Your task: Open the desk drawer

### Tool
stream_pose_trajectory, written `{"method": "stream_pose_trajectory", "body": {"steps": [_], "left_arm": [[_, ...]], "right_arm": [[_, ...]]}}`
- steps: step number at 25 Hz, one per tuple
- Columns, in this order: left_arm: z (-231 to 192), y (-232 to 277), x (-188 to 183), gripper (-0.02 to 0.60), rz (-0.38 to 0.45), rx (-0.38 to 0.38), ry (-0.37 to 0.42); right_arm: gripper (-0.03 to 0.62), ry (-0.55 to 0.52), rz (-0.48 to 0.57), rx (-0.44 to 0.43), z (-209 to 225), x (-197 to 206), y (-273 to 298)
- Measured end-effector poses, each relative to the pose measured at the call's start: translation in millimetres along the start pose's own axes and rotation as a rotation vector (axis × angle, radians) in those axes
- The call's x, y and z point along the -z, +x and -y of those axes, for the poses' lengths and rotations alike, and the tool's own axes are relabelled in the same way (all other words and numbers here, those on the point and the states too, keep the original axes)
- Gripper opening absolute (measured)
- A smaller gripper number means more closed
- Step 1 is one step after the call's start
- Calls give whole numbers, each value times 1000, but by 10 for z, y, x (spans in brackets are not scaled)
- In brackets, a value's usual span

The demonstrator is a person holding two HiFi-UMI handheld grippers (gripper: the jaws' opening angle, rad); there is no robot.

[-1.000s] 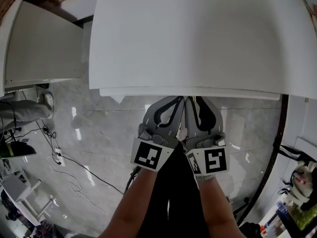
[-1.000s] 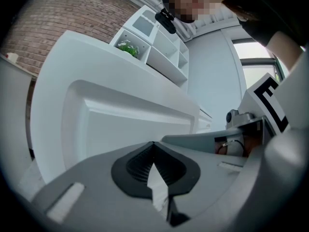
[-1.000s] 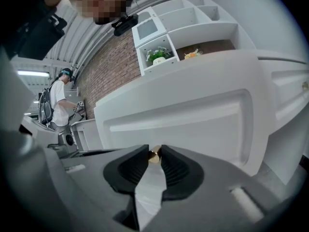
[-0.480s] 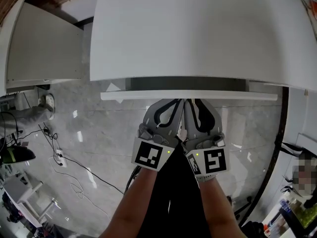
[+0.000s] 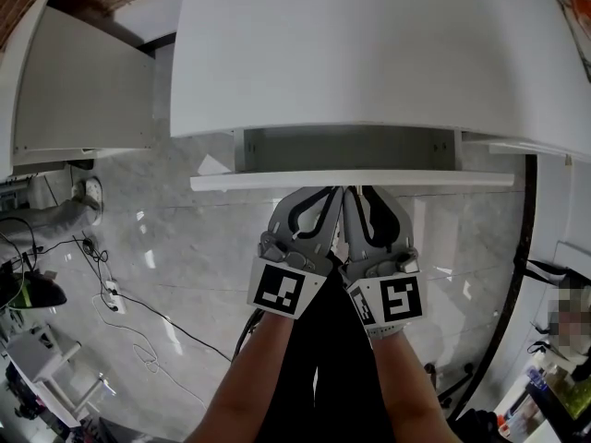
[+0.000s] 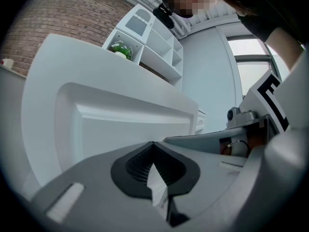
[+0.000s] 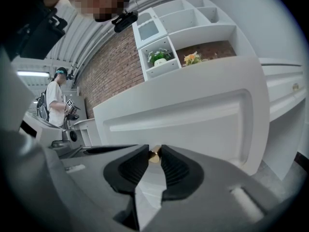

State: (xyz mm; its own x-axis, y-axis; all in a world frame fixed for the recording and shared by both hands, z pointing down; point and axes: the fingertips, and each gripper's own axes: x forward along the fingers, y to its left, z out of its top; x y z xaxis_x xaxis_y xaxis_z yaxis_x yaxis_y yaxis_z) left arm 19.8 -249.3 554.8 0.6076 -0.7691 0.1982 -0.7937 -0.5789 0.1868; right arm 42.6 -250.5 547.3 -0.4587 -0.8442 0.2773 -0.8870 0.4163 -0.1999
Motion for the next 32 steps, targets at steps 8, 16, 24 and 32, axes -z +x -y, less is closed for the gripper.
{"method": "stream_pose_trajectory", "body": {"steps": [8,16,24,32], "left_arm": [[134,-145,43,-14,-1,10,22],[264,-288,96,-15,-7,22,16],[364,-424,143,-15,-16,24,10],[507,-561,208,-15,-24,29,23]], "right_arm": [[75,2,-5,4,-76,64,-180],[75,15,-7,10,-146,132,-359],[75,14,-10,10,-224,188,-507],[75,16,-12,13,-285,264,-694]]}}
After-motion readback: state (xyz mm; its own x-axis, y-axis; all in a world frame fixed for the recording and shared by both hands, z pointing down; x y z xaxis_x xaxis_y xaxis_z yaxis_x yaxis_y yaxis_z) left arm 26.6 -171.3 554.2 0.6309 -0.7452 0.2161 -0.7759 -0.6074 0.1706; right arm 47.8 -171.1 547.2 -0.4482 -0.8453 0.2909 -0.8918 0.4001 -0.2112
